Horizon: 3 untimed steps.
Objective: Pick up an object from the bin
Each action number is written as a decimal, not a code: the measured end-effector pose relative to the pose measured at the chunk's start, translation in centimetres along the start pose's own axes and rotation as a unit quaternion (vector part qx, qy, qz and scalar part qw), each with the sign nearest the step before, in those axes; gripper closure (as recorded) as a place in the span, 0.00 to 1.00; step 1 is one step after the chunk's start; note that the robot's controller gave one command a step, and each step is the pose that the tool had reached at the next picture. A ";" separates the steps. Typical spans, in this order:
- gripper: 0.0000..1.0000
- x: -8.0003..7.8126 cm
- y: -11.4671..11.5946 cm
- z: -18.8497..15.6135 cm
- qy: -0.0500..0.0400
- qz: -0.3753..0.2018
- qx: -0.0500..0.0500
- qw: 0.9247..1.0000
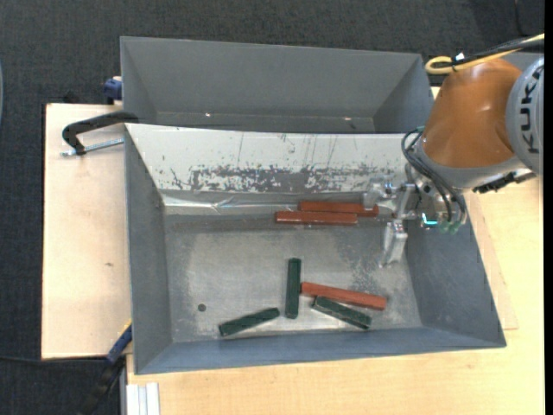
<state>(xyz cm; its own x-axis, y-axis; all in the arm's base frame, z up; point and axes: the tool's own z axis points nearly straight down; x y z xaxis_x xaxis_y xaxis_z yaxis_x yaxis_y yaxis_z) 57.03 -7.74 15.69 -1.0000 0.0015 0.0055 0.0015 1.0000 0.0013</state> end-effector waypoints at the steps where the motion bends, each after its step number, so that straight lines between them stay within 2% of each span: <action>1: 0.00 -0.2 0.0 -0.4 -0.004 -0.001 0.001 1.000; 2: 0.00 4.6 5.1 6.8 -0.006 -0.007 0.000 1.000; 3: 0.00 6.1 6.6 6.7 -0.003 0.032 0.000 0.999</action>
Offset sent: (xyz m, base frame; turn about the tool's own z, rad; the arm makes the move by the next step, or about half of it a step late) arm -0.0595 0.0628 -0.0869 -0.0198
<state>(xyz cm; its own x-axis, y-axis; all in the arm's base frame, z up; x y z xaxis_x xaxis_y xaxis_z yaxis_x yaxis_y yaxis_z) 50.94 -1.14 9.00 -0.9978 0.0660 0.0002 0.0660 0.9978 0.0014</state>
